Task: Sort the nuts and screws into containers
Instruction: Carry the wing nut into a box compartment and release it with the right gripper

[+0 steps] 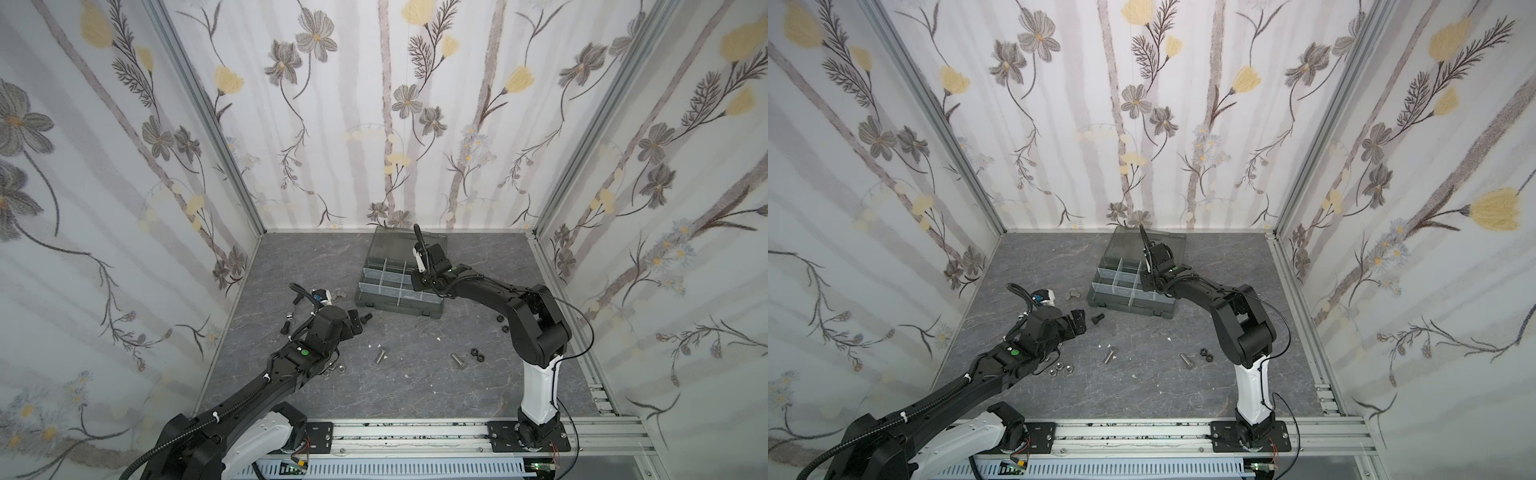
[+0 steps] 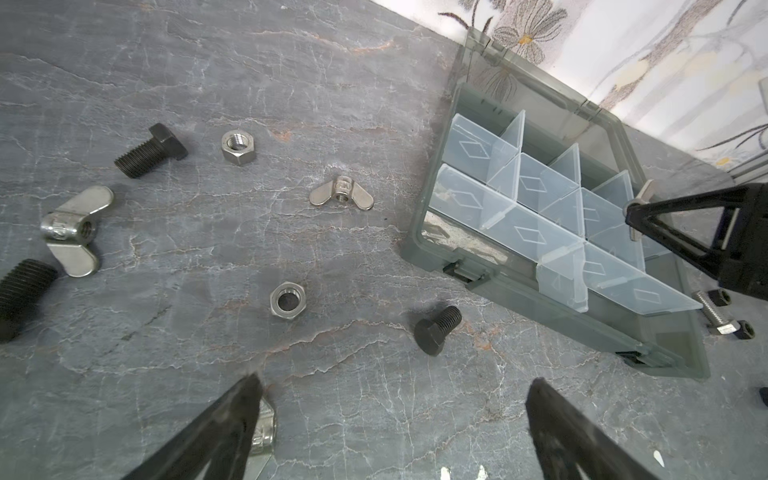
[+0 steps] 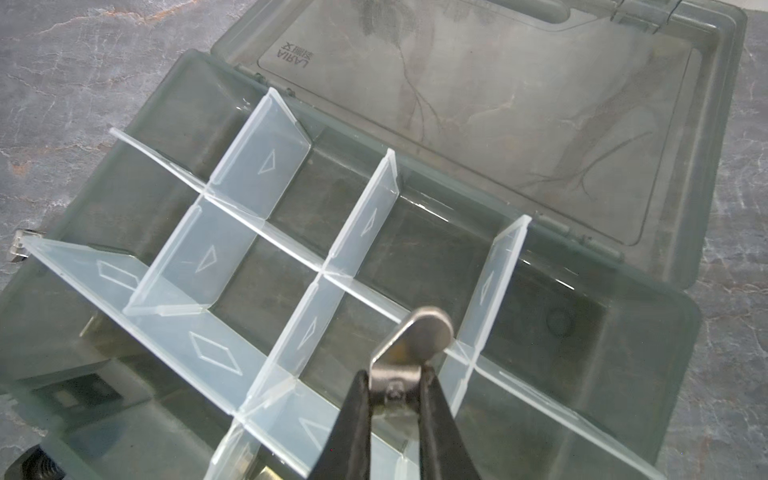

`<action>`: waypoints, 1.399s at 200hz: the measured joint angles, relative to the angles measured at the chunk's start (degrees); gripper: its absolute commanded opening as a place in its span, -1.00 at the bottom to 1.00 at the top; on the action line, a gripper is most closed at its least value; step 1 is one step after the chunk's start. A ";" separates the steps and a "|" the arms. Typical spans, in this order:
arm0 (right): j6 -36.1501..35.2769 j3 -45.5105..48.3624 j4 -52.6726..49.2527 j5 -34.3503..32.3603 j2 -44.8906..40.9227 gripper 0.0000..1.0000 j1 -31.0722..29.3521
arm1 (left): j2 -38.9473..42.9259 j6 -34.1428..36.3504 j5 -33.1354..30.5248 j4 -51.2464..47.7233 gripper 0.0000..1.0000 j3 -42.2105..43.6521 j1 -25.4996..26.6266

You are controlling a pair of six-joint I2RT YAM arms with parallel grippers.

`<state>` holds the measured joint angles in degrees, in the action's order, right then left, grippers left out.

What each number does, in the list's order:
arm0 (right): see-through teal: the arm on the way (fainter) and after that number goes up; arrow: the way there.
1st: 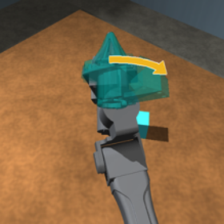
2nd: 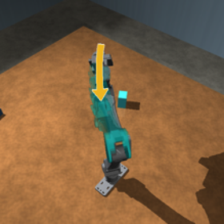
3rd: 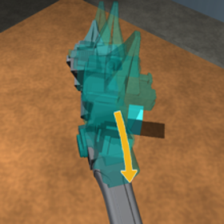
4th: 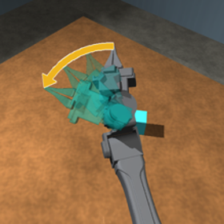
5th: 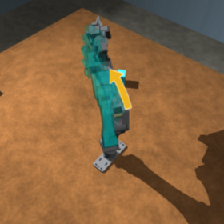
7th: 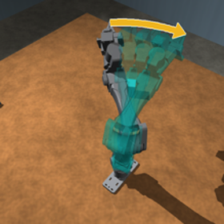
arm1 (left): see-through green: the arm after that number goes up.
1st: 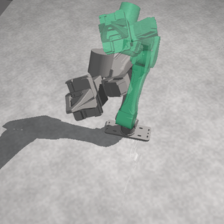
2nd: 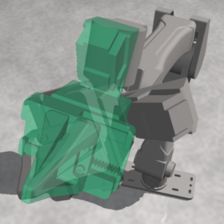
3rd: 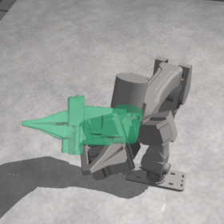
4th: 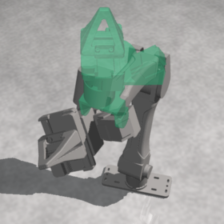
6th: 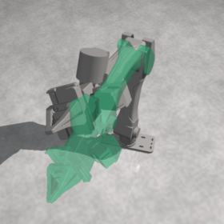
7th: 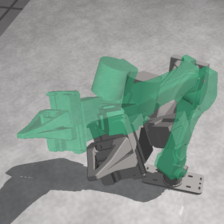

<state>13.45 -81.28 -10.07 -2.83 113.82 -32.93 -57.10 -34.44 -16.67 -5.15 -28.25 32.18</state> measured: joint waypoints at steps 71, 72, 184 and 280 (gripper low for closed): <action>1.01 1.70 3.19 2.69 -0.02 -0.40 -0.37 | -1.46 0.00 0.00 -4.20 1.00 -3.15 -0.94; 1.01 1.70 3.21 2.71 -0.02 -0.40 -0.37 | -1.51 0.02 0.00 -4.28 1.00 -3.23 -1.01; 2.23 12.37 11.52 4.98 -10.56 -0.10 -0.31 | -10.86 2.54 3.74 -15.72 0.33 -13.38 -6.45; 6.71 29.86 27.54 5.44 -25.62 -0.07 -0.31 | -15.15 2.49 6.29 -19.91 0.24 -10.88 -10.27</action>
<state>20.16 -51.42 17.47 2.61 88.20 -33.23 -72.25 -31.94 -10.37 -25.06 -39.13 21.91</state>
